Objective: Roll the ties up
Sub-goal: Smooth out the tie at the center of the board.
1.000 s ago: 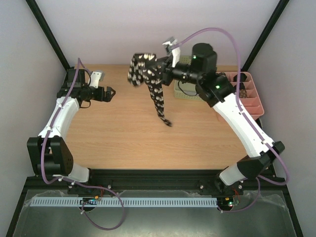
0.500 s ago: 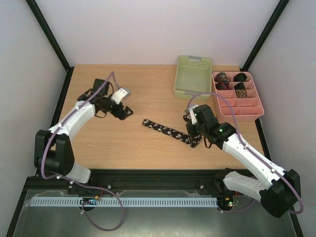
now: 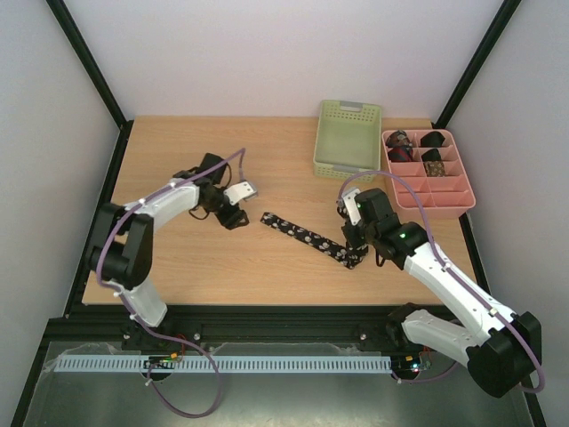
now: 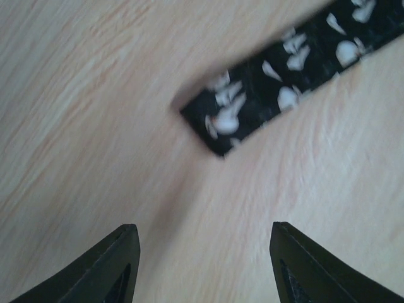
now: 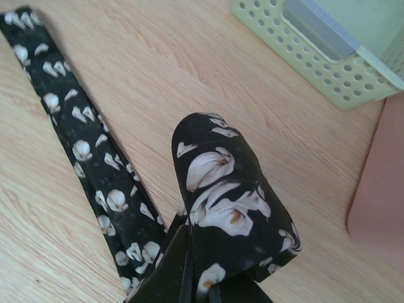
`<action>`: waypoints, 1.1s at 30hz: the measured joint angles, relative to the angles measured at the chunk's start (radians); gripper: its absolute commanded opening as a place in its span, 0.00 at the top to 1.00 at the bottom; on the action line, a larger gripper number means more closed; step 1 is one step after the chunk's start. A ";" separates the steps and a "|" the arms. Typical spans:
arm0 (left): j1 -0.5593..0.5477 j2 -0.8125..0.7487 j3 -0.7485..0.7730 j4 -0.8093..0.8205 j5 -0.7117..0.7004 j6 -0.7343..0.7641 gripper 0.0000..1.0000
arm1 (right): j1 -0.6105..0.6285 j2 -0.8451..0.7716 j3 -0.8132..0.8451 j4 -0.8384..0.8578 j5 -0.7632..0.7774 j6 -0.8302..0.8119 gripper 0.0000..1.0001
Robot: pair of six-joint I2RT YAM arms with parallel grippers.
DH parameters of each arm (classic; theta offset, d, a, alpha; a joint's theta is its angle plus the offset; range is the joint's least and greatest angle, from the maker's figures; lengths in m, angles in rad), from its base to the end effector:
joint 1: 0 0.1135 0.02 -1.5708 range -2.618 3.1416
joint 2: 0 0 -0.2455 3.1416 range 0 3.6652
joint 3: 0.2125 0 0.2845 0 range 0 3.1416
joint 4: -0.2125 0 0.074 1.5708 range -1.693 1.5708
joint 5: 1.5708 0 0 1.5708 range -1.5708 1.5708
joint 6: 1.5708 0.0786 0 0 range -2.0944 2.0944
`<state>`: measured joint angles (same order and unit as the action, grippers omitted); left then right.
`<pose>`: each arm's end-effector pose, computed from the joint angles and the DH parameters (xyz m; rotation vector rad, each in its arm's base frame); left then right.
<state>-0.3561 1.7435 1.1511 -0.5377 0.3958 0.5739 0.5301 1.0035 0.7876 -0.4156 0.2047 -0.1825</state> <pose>0.3539 -0.1640 0.1173 1.2834 2.2951 -0.4597 0.2621 0.1351 0.2305 -0.6552 2.0868 -0.0293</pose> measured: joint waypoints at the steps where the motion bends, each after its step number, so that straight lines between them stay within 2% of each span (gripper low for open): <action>1: -0.018 0.036 0.028 0.005 -0.010 -0.008 0.42 | 0.000 -0.006 -0.005 -0.003 -0.003 -0.021 0.99; 7: -0.105 0.191 0.159 0.035 -0.055 -0.060 0.42 | -0.001 -0.100 -0.035 -0.031 -0.029 -0.146 0.98; 9: -0.127 0.219 0.177 0.045 -0.072 -0.072 0.45 | -0.001 -0.120 -0.035 -0.032 -0.040 -0.182 0.98; 12: -0.142 0.256 0.185 0.055 -0.098 -0.094 0.69 | -0.001 -0.119 -0.035 -0.031 -0.053 -0.244 0.98; 14: -0.148 0.275 0.190 0.056 -0.119 -0.098 0.91 | -0.001 -0.109 -0.036 -0.027 -0.064 -0.288 0.98; 15: -0.146 0.276 0.194 0.056 -0.129 -0.109 0.97 | -0.001 -0.104 -0.037 -0.024 -0.067 -0.309 0.98; 20: -0.073 0.244 0.155 0.047 -0.150 -0.121 0.98 | -0.001 -0.040 -0.039 0.036 -0.091 -0.413 0.89; 24: 0.085 0.137 0.025 0.016 -0.181 -0.106 0.98 | -0.001 0.031 -0.037 0.063 -0.130 -0.489 0.86; 28: 0.204 0.040 -0.081 -0.035 -0.232 -0.083 0.98 | -0.031 0.059 -0.089 0.062 -0.156 -0.588 0.69; 31: 0.215 -0.024 -0.150 -0.063 -0.261 -0.070 0.98 | -0.113 0.064 -0.196 0.032 -0.145 -0.680 0.53; 33: 0.212 -0.050 -0.178 -0.076 -0.278 -0.066 0.98 | -0.173 0.078 -0.244 -0.031 -0.130 -0.727 0.31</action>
<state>-0.1444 1.6939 0.9733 -0.6132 0.1177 0.5076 0.3569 1.0813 0.5438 -0.4469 0.0750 -0.9096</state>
